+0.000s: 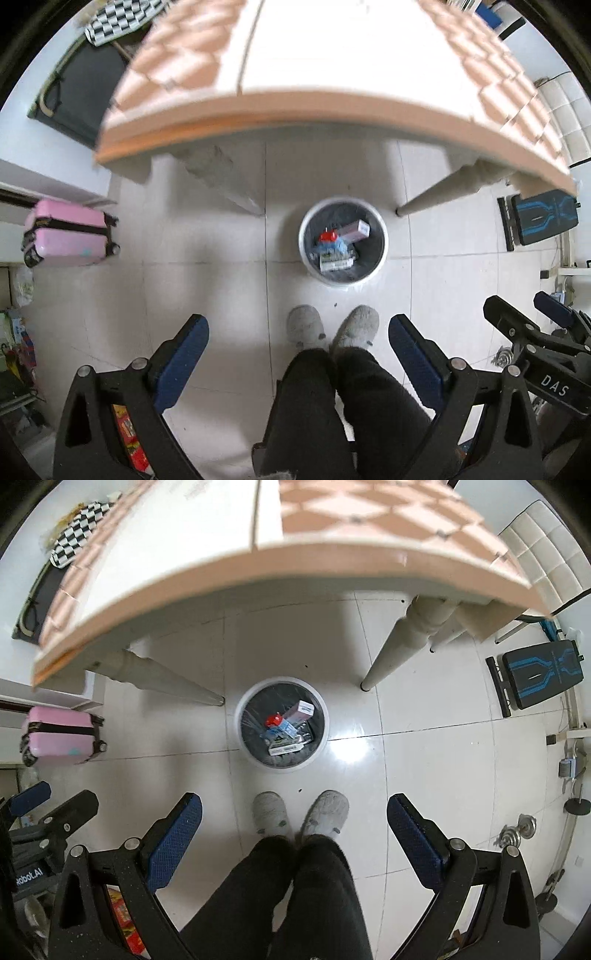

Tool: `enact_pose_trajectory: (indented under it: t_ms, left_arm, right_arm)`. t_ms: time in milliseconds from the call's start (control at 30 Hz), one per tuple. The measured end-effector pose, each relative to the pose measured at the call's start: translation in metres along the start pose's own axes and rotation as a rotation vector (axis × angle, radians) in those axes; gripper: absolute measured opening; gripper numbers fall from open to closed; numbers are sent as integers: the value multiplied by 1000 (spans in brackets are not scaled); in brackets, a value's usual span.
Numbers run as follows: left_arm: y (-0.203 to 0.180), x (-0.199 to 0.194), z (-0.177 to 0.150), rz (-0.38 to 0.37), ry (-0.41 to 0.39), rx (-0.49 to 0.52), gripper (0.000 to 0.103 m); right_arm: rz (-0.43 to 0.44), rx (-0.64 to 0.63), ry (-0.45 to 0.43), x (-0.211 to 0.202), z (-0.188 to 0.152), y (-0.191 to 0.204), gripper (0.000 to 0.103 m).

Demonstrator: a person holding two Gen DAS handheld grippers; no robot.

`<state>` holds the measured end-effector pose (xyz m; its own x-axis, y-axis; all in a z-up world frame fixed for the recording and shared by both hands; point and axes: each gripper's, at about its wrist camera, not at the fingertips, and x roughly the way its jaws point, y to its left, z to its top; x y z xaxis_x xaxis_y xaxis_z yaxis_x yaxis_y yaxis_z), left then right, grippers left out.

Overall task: Collect trash
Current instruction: 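Grasp the green medicine box with the right gripper while the left grasps the orange snack bag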

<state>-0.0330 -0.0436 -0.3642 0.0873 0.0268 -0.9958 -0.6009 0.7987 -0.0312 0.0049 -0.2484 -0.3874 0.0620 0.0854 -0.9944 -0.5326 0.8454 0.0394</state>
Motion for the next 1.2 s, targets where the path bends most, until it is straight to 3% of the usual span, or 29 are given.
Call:
enact_pose_trajectory:
  t_ms: [233, 400, 467, 633, 700, 933, 1067, 1200]
  left_arm:
    - [8, -61, 53, 47, -130, -58, 99]
    - [1, -96, 130, 93, -257, -82, 99]
    - [-3, -101, 165, 86, -269, -95, 100]
    - [-24, -96, 269, 62, -253, -158, 101]
    - [-34, -90, 308, 44, -233, -197, 100]
    - [-68, -47, 453, -52, -112, -307, 100]
    - [-75, -19, 502, -105, -57, -332, 100]
    - [-83, 5, 534, -145, -3, -344, 100]
  right_arm:
    - [111, 99, -98, -79, 45, 2, 101]
    - [173, 167, -171, -120, 122, -10, 101]
    - [173, 177, -188, -126, 157, -17, 101]
    - [151, 199, -188, -123, 282, -48, 101]
    - [124, 191, -183, -117, 351, -62, 101]
    - [40, 146, -116, -76, 557, -98, 101]
    - [0, 96, -82, -53, 631, -101, 101]
    - [-25, 57, -27, -27, 672, -101, 101]
